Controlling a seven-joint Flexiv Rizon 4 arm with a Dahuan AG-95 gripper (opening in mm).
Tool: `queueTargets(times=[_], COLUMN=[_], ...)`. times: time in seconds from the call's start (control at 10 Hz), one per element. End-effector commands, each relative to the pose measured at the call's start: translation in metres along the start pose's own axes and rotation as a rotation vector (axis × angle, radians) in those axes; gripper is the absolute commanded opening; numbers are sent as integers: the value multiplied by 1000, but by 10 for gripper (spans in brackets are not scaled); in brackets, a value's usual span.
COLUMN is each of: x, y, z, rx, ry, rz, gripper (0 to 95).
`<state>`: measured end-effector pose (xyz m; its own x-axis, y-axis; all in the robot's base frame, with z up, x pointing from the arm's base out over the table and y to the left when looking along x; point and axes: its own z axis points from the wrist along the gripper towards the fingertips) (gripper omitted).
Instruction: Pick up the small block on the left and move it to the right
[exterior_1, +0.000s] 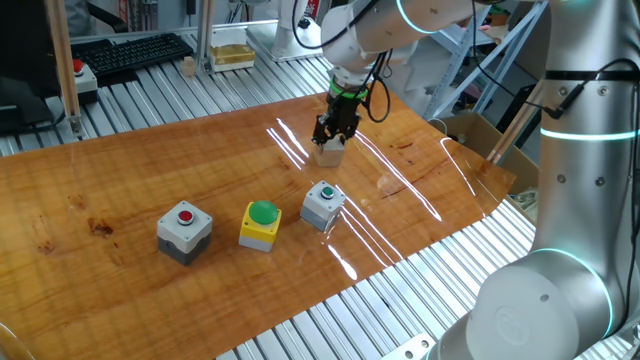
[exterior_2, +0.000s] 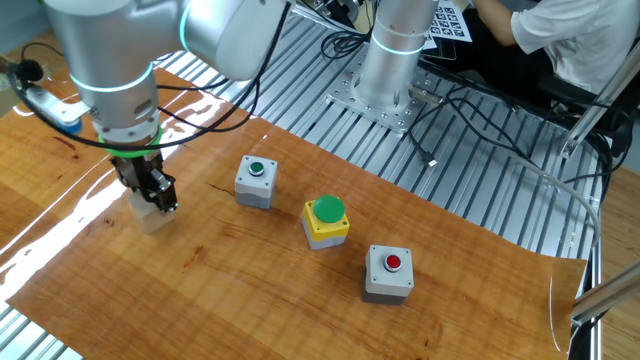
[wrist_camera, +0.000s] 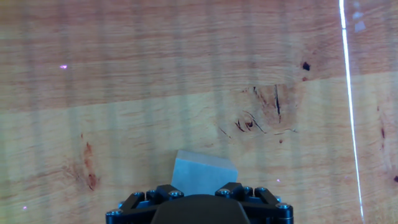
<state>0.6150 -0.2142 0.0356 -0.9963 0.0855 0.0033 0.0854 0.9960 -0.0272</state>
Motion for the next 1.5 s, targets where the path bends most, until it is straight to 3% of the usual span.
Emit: queueTargets(times=[0.1, 0.4, 0.8, 1.0, 1.2, 1.3, 1.5], x=[0, -4, -1, 8, 18, 20, 31], y=[11, 36, 96, 132, 163, 168, 194], z=[-6, -14, -36, -46, -48, -48, -45], rx=[-14, -11, -11, -11, -11, -10, -10], ry=[11, 25, 37, 57, 62, 62, 60], rz=[25, 56, 83, 108, 142, 149, 182], gripper=[0, 0, 0, 0, 0, 0, 0])
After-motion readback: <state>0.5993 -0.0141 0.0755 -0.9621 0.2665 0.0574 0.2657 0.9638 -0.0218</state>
